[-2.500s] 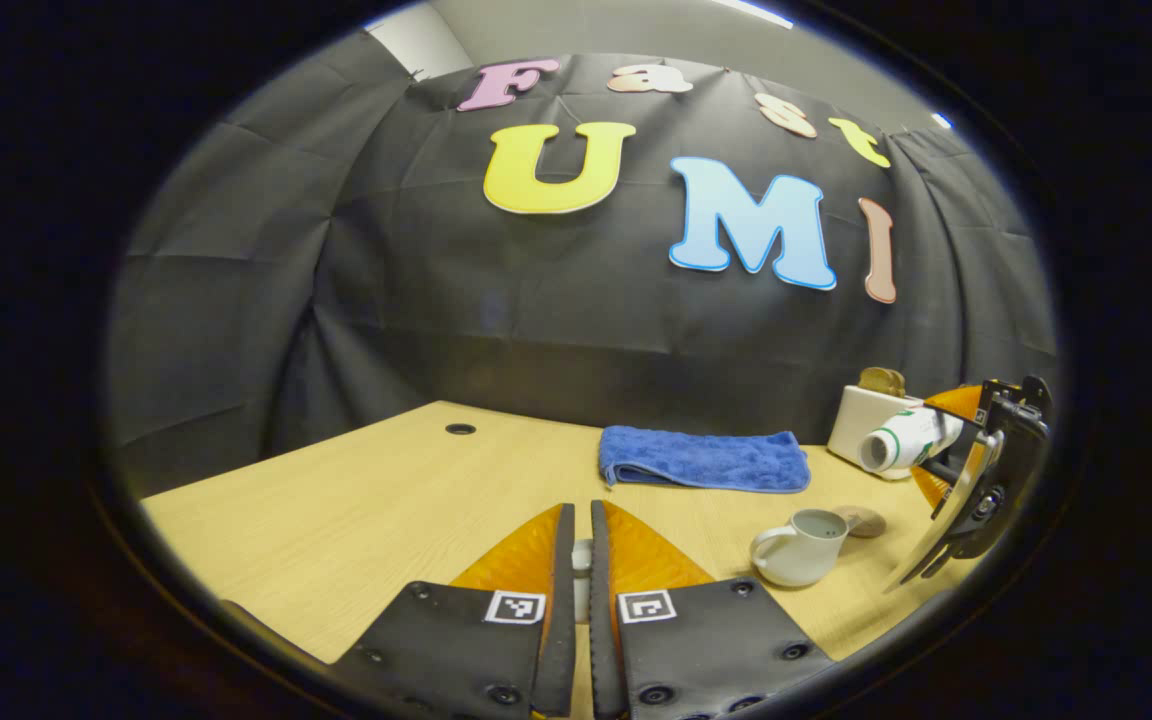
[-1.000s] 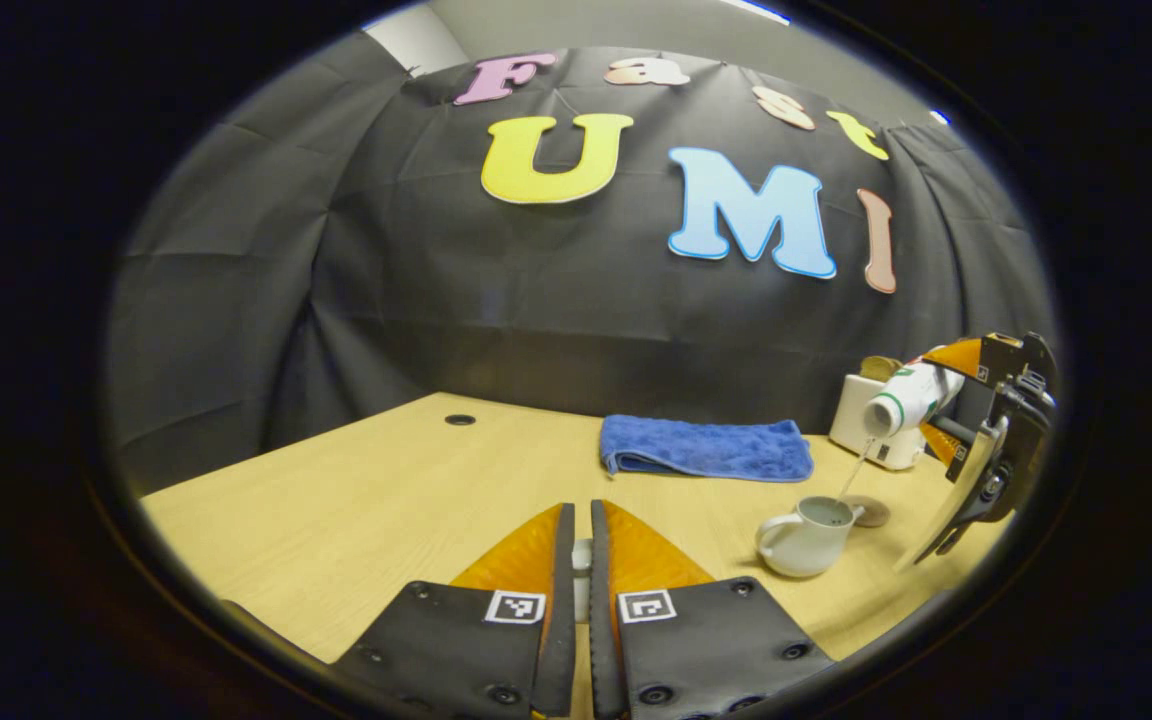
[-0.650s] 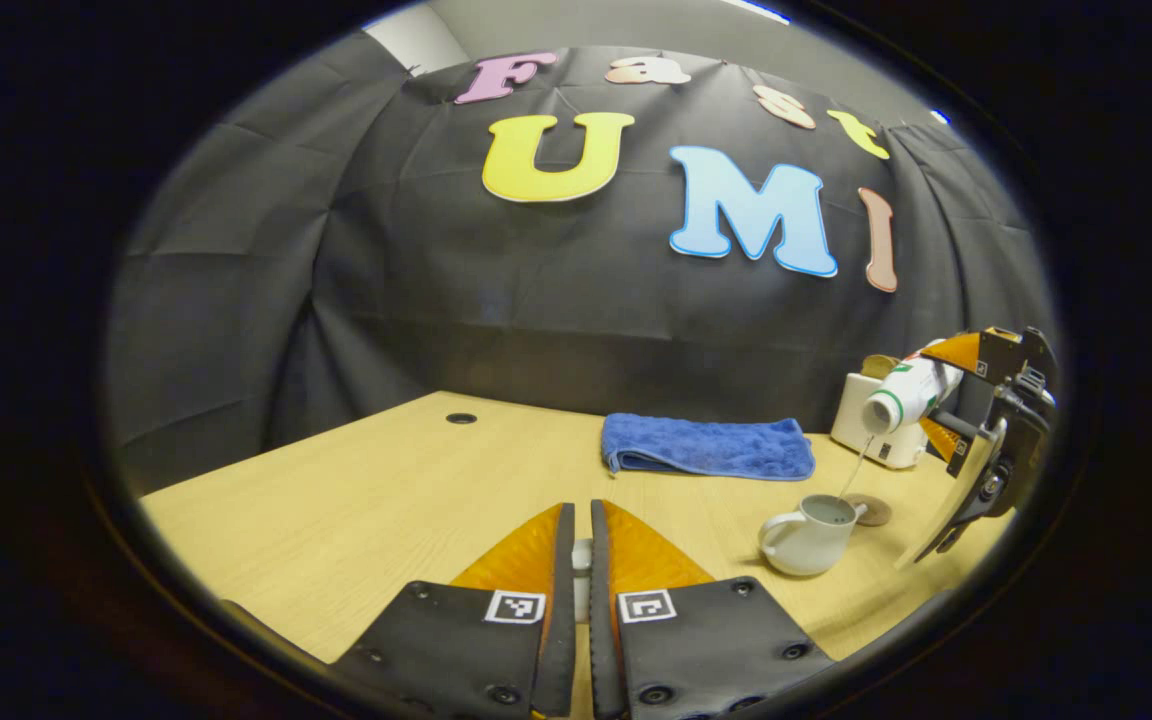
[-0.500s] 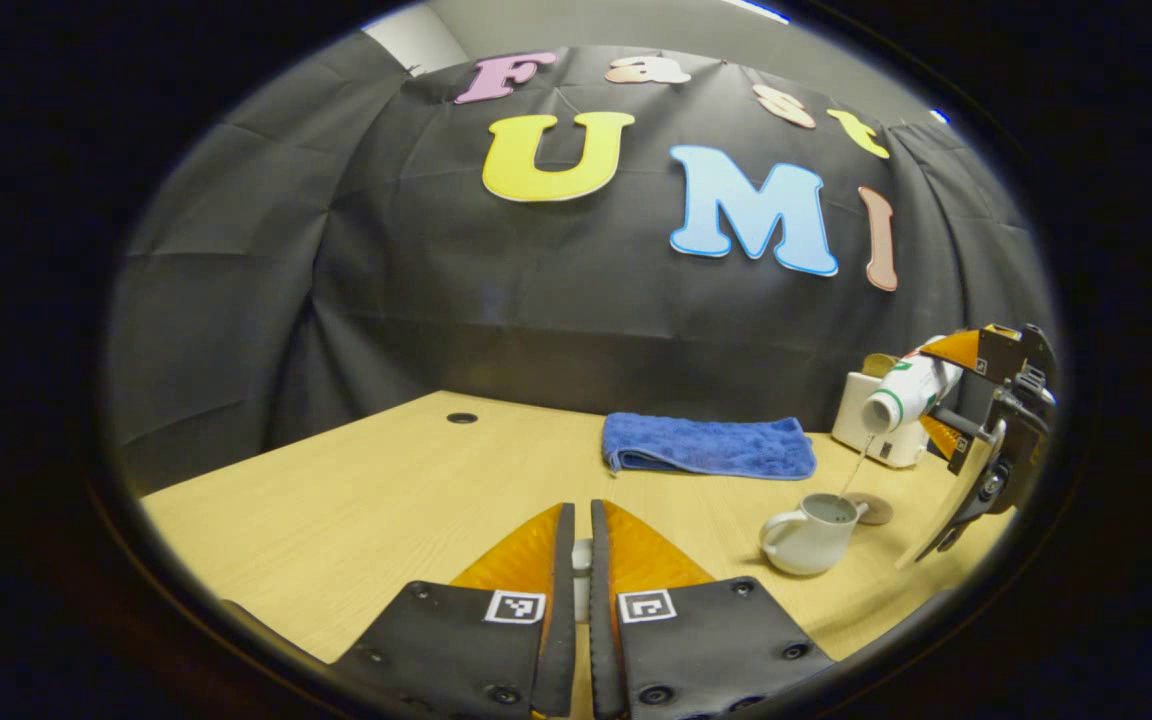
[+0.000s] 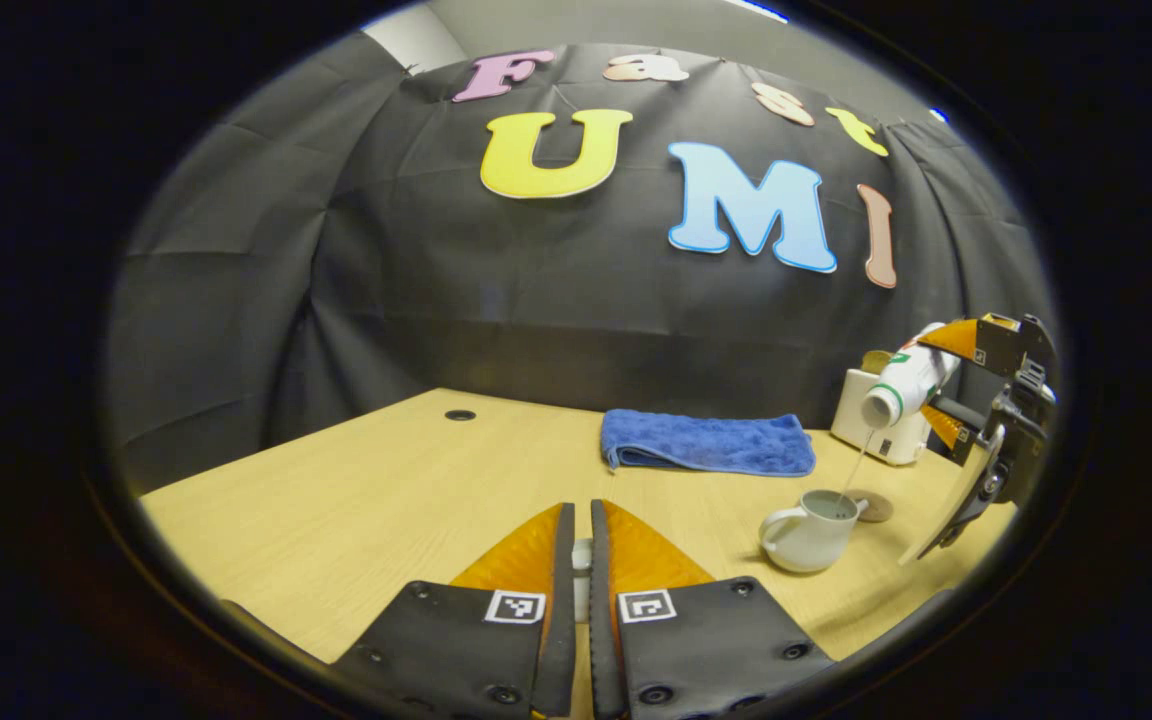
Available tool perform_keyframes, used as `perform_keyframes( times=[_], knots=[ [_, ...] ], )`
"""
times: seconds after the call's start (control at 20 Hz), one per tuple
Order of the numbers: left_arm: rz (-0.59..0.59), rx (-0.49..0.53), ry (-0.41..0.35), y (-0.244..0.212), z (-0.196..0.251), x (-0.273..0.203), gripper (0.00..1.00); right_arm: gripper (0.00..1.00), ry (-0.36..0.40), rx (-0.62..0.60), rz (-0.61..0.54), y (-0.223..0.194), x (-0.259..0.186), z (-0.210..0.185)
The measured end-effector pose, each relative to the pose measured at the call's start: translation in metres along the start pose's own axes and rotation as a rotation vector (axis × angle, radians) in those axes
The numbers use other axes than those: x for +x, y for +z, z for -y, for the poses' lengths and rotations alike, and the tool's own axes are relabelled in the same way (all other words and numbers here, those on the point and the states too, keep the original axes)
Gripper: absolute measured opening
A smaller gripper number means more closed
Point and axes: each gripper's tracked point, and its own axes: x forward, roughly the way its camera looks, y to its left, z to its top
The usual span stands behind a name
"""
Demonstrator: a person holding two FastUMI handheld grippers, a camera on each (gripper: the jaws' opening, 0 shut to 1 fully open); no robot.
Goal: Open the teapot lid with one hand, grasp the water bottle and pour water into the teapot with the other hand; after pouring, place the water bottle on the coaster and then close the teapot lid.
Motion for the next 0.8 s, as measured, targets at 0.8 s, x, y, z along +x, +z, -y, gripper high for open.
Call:
perform_keyframes(
  times=[0.8],
  knots=[
    [0.003,0.012,-0.094,0.007,0.007,0.0,0.17,0.74,0.16,0.576,-0.059,0.02,-0.02,-0.064]
  ],
)
